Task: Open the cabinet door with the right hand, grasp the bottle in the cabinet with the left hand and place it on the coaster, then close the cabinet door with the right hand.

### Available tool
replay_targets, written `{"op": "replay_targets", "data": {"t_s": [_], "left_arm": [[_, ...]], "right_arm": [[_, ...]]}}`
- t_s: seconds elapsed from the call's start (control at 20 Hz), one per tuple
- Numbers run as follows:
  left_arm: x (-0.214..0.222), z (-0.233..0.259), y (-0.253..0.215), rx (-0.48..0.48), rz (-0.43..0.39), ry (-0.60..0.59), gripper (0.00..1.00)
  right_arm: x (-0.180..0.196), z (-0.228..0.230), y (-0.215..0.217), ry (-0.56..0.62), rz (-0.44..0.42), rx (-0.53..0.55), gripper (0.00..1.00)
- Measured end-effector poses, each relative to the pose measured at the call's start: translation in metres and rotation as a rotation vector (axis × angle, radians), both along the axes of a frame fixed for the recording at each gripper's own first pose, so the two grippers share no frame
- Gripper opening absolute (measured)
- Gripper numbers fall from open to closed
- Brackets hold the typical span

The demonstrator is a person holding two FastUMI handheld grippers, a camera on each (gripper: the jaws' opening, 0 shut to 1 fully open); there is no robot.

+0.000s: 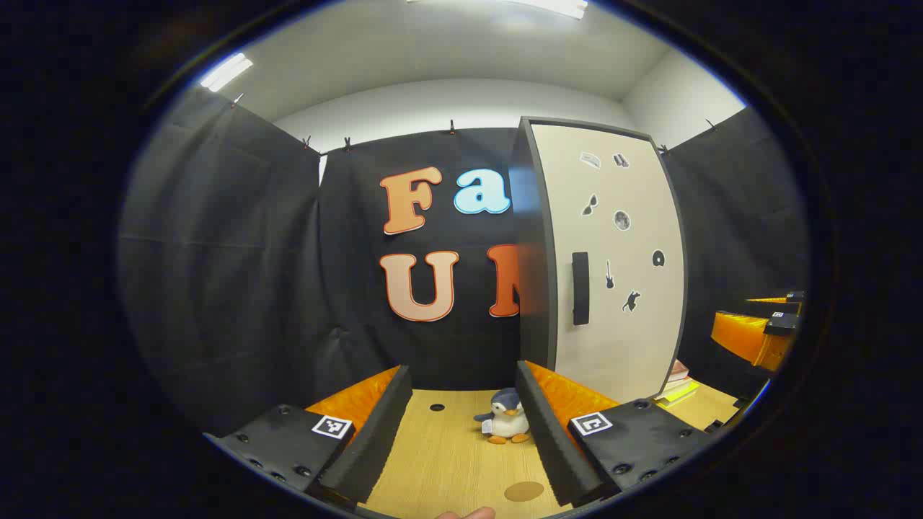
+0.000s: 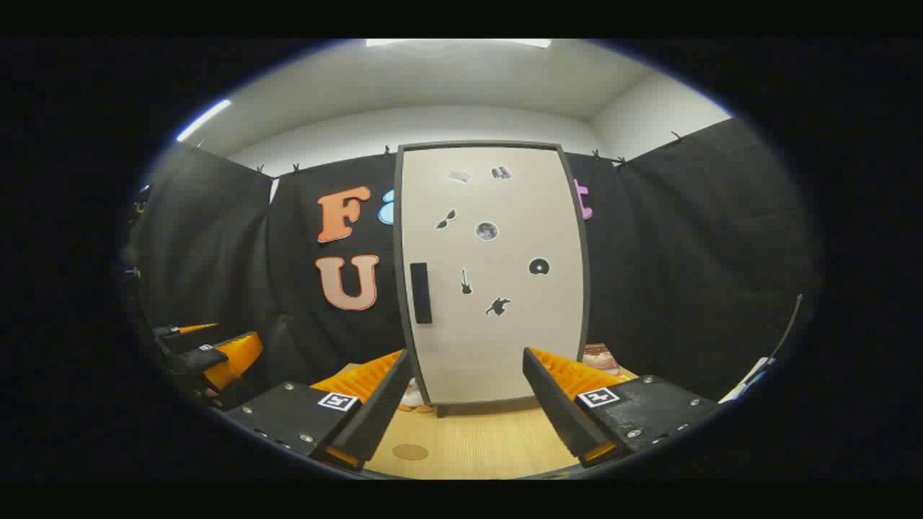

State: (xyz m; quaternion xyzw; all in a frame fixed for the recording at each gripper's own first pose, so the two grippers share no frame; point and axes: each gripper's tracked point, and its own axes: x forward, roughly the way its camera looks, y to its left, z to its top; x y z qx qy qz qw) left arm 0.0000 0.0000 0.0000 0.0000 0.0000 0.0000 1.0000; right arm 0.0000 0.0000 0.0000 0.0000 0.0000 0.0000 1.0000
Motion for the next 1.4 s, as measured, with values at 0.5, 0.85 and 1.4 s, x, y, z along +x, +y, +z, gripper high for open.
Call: {"op": "replay_targets", "data": {"t_s": [0.5,0.85,1.4], "left_arm": [[-0.005,-0.003,0.001,-0.012,0.015,0.006,0.94],[-0.005,-0.004,0.005,-0.006,0.024,0.005,0.94],[0.006,-0.009,0.019,-0.013,0.022,0.002,0.94]], "right_arm": [[-0.003,0.008,0.001,-0.012,0.017,0.001,0.95],[-0.001,0.009,0.000,-0.013,0.014,0.013,0.95],[0.032,0.016,0.033,-0.027,0.052,0.005,0.95]]}}
